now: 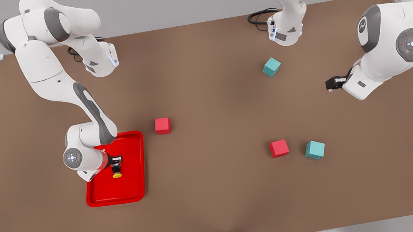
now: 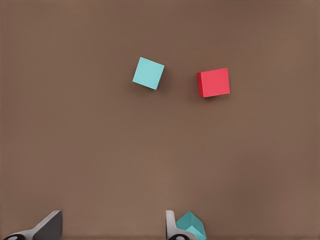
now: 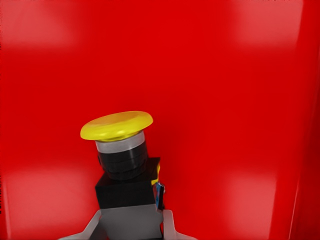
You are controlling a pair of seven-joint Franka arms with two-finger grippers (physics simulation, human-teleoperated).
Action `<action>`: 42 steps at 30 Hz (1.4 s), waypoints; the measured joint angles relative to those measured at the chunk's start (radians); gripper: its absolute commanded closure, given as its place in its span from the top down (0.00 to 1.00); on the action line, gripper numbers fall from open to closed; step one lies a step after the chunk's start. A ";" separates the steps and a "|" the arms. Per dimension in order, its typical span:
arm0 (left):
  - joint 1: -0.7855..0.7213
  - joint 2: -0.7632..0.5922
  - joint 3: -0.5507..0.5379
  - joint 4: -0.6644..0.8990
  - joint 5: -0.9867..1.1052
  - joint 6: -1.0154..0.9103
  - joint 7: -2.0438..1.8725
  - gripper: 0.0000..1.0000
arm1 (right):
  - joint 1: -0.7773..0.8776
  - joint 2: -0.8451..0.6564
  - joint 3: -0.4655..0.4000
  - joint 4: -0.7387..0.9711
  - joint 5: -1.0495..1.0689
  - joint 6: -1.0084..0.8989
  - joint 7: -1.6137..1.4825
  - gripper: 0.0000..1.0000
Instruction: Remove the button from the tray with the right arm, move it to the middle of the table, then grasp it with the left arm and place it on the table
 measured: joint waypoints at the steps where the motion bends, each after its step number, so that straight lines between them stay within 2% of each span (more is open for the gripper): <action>1: 0.000 0.000 0.000 0.000 0.000 0.000 0.000 1.00 | 0.001 0.001 0.000 0.001 0.000 0.000 -0.001 0.53; 26: 0.000 0.008 0.000 0.000 0.000 0.003 0.000 1.00 | 0.015 -0.010 0.000 0.040 0.003 -0.027 -0.021 0.49; 34: -0.001 0.008 0.000 0.000 0.000 0.003 0.000 1.00 | 0.167 -0.077 0.000 0.129 0.001 -0.122 0.026 0.49; 39: -0.001 0.008 0.000 0.000 0.000 0.003 0.000 1.00 | 0.365 -0.077 -0.003 0.284 0.004 -0.178 0.131 0.49; 42: -0.002 0.010 0.000 0.000 0.000 0.004 0.000 1.00 | 0.502 -0.008 -0.016 0.419 0.007 -0.195 0.226 0.49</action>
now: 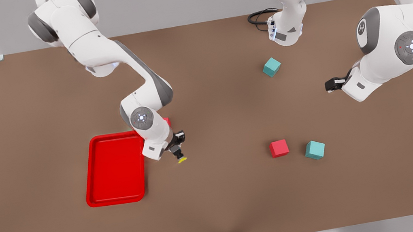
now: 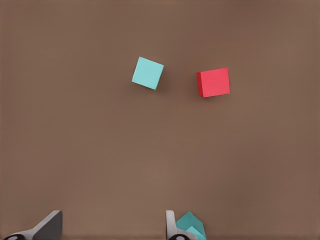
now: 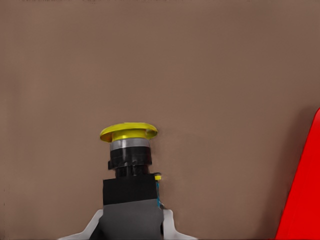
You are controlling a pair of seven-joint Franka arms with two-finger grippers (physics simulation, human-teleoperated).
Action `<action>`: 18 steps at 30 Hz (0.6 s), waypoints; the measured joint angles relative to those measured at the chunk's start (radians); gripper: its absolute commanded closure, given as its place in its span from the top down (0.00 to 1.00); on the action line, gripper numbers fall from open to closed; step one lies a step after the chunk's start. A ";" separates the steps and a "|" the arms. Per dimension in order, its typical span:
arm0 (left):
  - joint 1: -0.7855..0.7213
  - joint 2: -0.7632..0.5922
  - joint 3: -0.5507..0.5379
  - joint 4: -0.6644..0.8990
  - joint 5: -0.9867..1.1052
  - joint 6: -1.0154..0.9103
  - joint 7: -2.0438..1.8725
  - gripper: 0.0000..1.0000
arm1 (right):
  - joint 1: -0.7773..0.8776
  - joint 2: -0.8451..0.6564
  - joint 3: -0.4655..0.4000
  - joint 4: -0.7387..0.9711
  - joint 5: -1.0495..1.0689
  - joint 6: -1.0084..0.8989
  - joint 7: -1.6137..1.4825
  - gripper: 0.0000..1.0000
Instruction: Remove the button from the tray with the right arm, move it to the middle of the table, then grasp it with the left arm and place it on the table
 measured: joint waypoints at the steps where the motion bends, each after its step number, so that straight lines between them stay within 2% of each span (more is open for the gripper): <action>1: 0.000 0.001 0.000 0.000 0.000 0.001 0.000 1.00 | 0.049 0.035 -0.012 0.046 0.006 -0.002 0.034 0.49; 3: 0.000 0.001 0.000 0.000 0.000 0.001 0.000 1.00 | 0.150 0.100 -0.046 0.129 0.032 0.001 0.104 0.49; 7: 0.000 0.003 0.000 0.000 0.000 0.004 0.000 1.00 | 0.281 0.196 -0.090 0.169 0.064 0.076 0.247 0.49; 16: 0.000 0.010 0.000 0.000 0.000 0.010 0.000 1.00 | 0.371 0.356 -0.151 0.210 0.082 0.246 0.553 0.49; 18: 0.000 0.010 0.000 0.000 0.000 0.012 0.000 1.00 | 0.378 0.365 -0.157 0.210 0.081 0.267 0.607 0.55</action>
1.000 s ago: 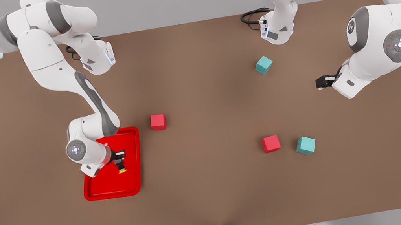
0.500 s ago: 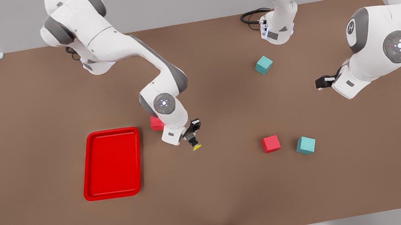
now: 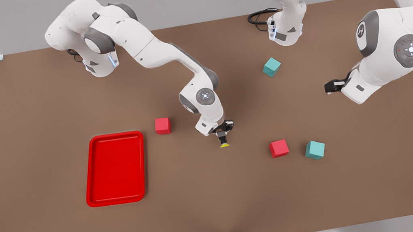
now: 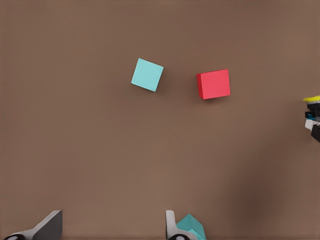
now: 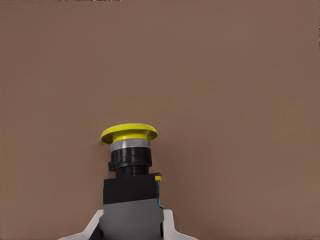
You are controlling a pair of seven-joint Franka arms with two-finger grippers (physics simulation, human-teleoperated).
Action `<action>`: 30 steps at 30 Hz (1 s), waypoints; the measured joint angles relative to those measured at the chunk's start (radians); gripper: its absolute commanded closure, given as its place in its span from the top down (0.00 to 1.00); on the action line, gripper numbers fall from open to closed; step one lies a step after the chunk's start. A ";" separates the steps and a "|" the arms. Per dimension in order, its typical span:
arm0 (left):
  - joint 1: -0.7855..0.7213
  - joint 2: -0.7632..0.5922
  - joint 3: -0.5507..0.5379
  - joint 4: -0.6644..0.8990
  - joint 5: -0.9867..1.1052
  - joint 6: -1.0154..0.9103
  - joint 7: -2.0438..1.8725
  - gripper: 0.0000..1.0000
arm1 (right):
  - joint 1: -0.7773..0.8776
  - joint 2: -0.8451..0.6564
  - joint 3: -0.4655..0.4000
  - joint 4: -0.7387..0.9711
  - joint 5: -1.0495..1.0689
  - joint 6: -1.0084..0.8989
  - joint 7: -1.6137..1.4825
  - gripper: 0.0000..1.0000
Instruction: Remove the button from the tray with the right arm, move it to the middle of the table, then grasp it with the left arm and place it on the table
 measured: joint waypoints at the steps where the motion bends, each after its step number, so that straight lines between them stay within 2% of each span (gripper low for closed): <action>1: 0.000 0.000 0.000 0.000 0.000 0.000 0.000 1.00 | 0.003 0.005 -0.001 0.000 -0.001 0.010 0.025 0.55; 2: 0.000 0.000 0.000 0.000 0.000 0.001 0.000 1.00 | 0.008 0.012 -0.004 0.000 -0.002 0.021 0.048 0.57; 3: 0.000 0.001 0.000 0.000 0.000 0.002 0.000 1.00 | 0.011 0.016 -0.006 -0.001 -0.003 0.031 0.071 0.86; 4: 0.000 0.001 0.000 0.000 0.000 0.002 0.000 1.00 | 0.014 0.018 -0.007 -0.001 -0.004 0.040 0.092 1.00; 8: 0.000 0.005 0.000 0.000 0.000 0.004 0.000 1.00 | 0.019 -0.038 -0.003 -0.020 -0.003 0.034 0.164 1.00; 10: 0.000 0.006 0.000 0.000 0.000 0.005 0.000 1.00 | -0.039 -0.213 0.003 -0.026 0.006 -0.103 0.160 1.00; 12: 0.000 0.007 0.000 0.000 0.000 0.007 0.000 1.00 | -0.203 -0.367 -0.003 0.062 0.014 -0.346 0.112 1.00; 15: -0.041 0.029 0.001 0.002 0.001 0.013 -0.013 1.00 | -0.536 -0.419 -0.009 0.199 -0.024 -0.663 0.008 1.00; 17: -0.200 0.140 0.001 0.047 0.000 0.020 -0.084 1.00 | -0.736 -0.431 -0.002 0.217 -0.050 -0.803 -0.068 1.00; 19: -0.417 0.332 -0.002 0.125 -0.021 0.082 -0.221 1.00 | -0.790 -0.469 0.006 0.205 -0.101 -0.890 -0.147 1.00; 20: -0.476 0.416 -0.003 0.154 -0.030 0.150 -0.306 1.00 | -0.818 -0.478 0.008 0.205 -0.111 -0.921 -0.184 1.00; 23: -0.525 0.623 0.004 0.297 -0.043 0.376 -0.588 1.00 | -0.858 -0.491 0.008 0.204 -0.126 -0.991 -0.287 1.00; 27: -0.538 0.692 0.035 0.318 0.017 0.618 -0.915 1.00 | -0.863 -0.496 0.005 0.206 -0.152 -1.055 -0.400 1.00; 30: -0.570 0.668 -0.012 0.287 0.063 0.590 -1.043 1.00 | -0.863 -0.496 0.006 0.205 -0.163 -1.081 -0.469 1.00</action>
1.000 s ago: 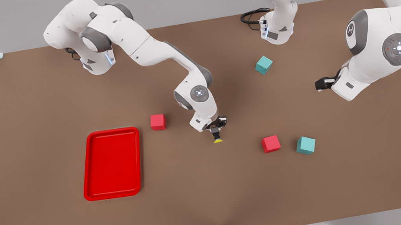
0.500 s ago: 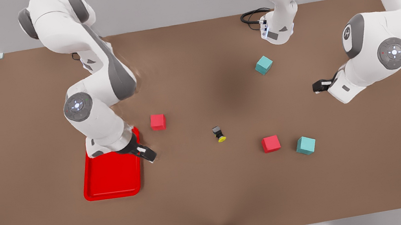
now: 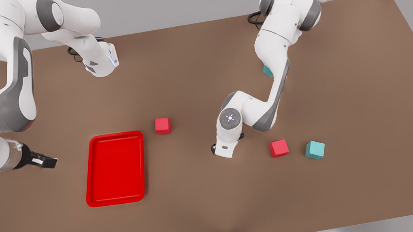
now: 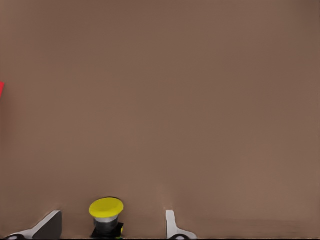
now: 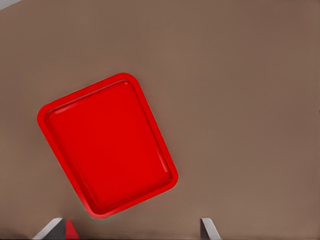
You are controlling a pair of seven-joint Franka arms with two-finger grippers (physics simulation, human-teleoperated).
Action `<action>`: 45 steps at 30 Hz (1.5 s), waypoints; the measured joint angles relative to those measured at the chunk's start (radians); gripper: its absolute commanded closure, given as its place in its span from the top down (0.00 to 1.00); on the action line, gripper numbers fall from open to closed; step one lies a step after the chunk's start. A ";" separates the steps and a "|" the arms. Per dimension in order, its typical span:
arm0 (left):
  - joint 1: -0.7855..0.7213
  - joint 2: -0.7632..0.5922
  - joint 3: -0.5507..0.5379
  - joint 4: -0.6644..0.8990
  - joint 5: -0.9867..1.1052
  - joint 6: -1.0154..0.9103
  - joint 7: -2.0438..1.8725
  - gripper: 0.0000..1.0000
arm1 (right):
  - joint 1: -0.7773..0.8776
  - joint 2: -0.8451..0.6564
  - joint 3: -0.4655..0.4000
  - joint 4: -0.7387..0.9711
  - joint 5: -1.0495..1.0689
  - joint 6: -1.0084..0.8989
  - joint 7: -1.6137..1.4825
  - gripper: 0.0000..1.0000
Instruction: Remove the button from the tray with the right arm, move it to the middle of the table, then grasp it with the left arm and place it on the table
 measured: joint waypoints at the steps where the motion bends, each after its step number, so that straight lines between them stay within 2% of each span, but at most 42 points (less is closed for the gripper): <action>1: -0.003 -0.003 -0.016 -0.003 0.008 -0.019 -0.028 1.00 | 0.000 0.000 0.001 0.000 -0.002 -0.007 -0.021 1.00; 6: -0.005 0.016 -0.031 -0.006 0.031 -0.067 -0.118 1.00 | -0.001 0.000 0.001 -0.006 -0.007 -0.031 -0.109 1.00; 16: -0.001 0.060 -0.028 -0.031 0.057 0.012 -0.053 1.00 | -0.018 0.000 -0.001 -0.009 -0.009 -0.066 -0.239 1.00; 29: 0.027 0.069 -0.029 -0.089 -0.101 0.077 0.131 1.00 | -0.024 0.000 0.001 -0.010 -0.009 -0.092 -0.356 1.00; 45: 0.035 0.053 -0.018 -0.117 -0.117 0.081 0.244 1.00 | -0.043 0.006 0.003 -0.008 -0.003 -0.093 -0.437 1.00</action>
